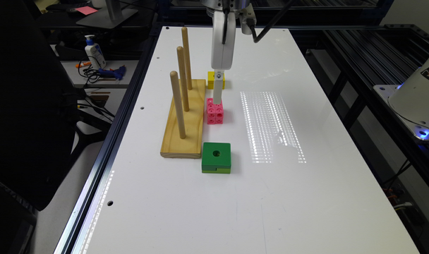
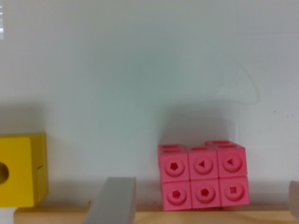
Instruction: Pick up pink block.
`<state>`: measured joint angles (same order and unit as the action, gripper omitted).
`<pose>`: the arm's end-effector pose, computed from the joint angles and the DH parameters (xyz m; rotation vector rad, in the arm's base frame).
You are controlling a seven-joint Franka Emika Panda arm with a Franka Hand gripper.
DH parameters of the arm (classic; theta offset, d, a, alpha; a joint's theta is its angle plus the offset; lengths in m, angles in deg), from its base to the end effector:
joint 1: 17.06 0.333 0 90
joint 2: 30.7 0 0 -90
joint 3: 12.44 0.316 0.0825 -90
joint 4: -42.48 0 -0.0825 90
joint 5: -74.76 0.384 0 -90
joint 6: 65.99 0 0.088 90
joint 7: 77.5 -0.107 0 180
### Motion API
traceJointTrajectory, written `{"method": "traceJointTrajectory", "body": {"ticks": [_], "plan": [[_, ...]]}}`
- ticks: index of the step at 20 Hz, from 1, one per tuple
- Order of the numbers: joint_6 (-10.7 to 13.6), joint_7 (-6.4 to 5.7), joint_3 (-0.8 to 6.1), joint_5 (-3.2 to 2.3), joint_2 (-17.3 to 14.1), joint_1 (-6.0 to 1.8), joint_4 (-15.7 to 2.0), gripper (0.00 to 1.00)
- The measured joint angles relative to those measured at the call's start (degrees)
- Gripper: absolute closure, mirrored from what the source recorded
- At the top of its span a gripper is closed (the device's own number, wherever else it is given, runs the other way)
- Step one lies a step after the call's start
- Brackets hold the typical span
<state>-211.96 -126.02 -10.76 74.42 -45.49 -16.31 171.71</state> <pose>0.5439 0.0232 0.2513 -2.8760 1.2171 -0.0454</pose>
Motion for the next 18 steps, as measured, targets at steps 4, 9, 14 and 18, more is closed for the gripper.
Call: {"method": "traceJointTrajectory", "body": {"ticks": [4, 9, 14, 18], "plan": [[-3.0, 0.0, 0.0, -0.01, -3.4, 0.0, -0.06, 0.0], [-5.2, 0.01, 0.0, -0.02, -6.5, -0.01, -1.18, 0.0], [-5.2, 0.01, 0.0, -0.02, -6.6, -0.01, -1.54, 0.0], [-5.5, 0.01, 0.0, -0.03, -7.5, -0.01, -1.55, 0.0]]}}
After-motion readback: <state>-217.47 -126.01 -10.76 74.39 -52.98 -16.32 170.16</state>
